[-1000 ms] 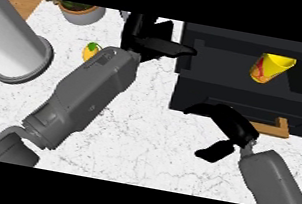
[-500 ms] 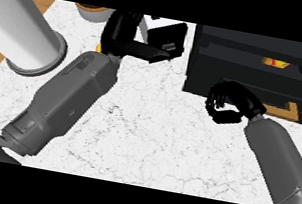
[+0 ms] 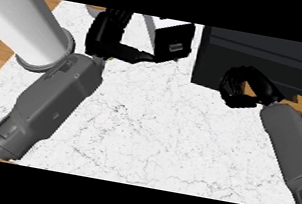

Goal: Pick up the cup, place it into the drawer and close the drawer

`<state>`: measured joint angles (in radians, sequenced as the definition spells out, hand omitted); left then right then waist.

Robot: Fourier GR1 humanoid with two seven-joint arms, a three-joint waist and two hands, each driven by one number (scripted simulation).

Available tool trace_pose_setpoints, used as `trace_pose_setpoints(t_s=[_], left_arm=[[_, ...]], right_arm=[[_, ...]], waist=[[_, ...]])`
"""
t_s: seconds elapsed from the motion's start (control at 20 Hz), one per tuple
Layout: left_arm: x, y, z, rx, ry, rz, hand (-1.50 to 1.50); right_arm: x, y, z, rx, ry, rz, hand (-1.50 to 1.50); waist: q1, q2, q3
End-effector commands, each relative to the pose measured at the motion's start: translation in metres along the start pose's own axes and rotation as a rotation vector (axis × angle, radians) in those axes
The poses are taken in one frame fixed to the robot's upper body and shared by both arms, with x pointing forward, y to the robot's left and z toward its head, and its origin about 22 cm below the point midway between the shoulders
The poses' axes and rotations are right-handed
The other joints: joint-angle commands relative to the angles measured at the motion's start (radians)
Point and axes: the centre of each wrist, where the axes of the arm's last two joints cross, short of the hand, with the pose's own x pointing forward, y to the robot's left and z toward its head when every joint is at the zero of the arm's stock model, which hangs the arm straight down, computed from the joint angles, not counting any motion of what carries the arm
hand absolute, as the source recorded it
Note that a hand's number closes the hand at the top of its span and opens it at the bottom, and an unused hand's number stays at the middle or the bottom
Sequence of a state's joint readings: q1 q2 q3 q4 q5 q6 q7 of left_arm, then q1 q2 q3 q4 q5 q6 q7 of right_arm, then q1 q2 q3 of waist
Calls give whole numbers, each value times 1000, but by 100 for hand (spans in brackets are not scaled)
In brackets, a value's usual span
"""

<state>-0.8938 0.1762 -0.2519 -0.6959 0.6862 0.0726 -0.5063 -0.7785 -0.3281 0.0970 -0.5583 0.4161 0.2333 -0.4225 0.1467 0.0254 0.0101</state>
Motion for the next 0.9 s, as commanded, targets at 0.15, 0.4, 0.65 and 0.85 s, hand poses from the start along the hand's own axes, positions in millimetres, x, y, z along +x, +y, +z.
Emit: trace_pose_setpoints(t_s=[0.15,0.4,0.65,0.85], left_arm=[[2,14,8,-37,-6,-4,-150],[2,16,10,-38,16,29,-150],[-2,13,15,-64,20,50,-150],[-4,19,20,-64,35,53,-150]], right_arm=[[25,-83,2,-224,18,28,150],[36,-101,6,-218,-5,15,150],[40,-109,8,-215,-20,-25,150],[37,-112,15,-215,-25,-38,150]], waist=[[47,19,-5],[62,23,-7],[79,24,-9],[79,26,-8]])
